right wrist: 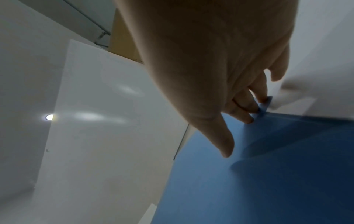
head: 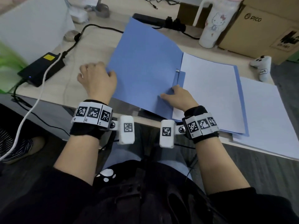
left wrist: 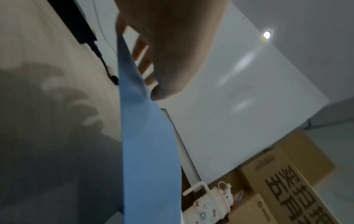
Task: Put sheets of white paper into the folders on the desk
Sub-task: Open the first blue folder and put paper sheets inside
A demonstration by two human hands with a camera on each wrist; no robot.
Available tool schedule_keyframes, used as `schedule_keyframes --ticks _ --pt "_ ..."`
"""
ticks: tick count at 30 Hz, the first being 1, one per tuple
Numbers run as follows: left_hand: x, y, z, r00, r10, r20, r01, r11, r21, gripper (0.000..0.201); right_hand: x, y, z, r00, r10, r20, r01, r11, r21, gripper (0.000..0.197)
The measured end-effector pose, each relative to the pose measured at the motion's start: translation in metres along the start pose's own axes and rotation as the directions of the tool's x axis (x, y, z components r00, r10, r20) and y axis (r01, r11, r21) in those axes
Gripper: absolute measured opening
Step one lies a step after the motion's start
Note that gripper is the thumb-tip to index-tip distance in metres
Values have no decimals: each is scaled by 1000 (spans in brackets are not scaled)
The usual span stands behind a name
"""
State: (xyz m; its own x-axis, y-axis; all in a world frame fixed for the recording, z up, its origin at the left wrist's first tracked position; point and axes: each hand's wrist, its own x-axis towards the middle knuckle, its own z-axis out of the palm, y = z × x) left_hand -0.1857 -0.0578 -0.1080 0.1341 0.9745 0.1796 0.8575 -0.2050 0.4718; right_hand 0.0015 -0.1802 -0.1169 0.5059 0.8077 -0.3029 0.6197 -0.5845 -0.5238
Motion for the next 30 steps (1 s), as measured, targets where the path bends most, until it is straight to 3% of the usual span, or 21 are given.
schedule_keyframes --ticks 5,7,9,12,15,17,20,23,25,27,30 --pt "0 -15 0 999 30 29 -19 949 -315 25 -4 -8 3 999 8 -33 -8 1000 2 63" --pt "-3 -13 -7 998 60 -5 -55 868 -493 25 -5 -10 3 999 9 -41 -9 1000 8 64" --pt "-11 -6 -19 989 148 23 -92 721 -686 22 -5 -10 3 999 12 -48 -10 999 42 66" --pt "-25 9 -36 927 367 80 -140 536 -833 39 -7 -9 1 998 15 -55 -7 991 133 67" --pt "-36 29 -45 863 495 98 -167 463 -870 33 -11 -6 2 999 12 -44 -1 971 241 65" --pt "-44 46 -44 823 547 152 -118 426 -897 30 -13 -4 1 999 2 -33 9 946 324 63" --pt "-53 66 -35 727 646 231 -95 427 -899 31 -18 0 -6 999 -42 -31 51 894 445 59" --pt "-58 79 -20 628 705 329 -108 497 -861 51 -28 8 -21 993 -79 -91 115 838 533 55" --pt "-61 87 -9 604 699 384 -123 557 -821 70 -34 19 -31 989 -116 -94 149 788 597 52" --pt "-66 95 1 605 676 420 -144 612 -777 76 -37 32 -38 985 -158 -71 167 756 633 47" --pt "-74 108 15 552 695 461 -249 665 -704 81 -45 50 -49 975 -166 -146 221 703 676 37"
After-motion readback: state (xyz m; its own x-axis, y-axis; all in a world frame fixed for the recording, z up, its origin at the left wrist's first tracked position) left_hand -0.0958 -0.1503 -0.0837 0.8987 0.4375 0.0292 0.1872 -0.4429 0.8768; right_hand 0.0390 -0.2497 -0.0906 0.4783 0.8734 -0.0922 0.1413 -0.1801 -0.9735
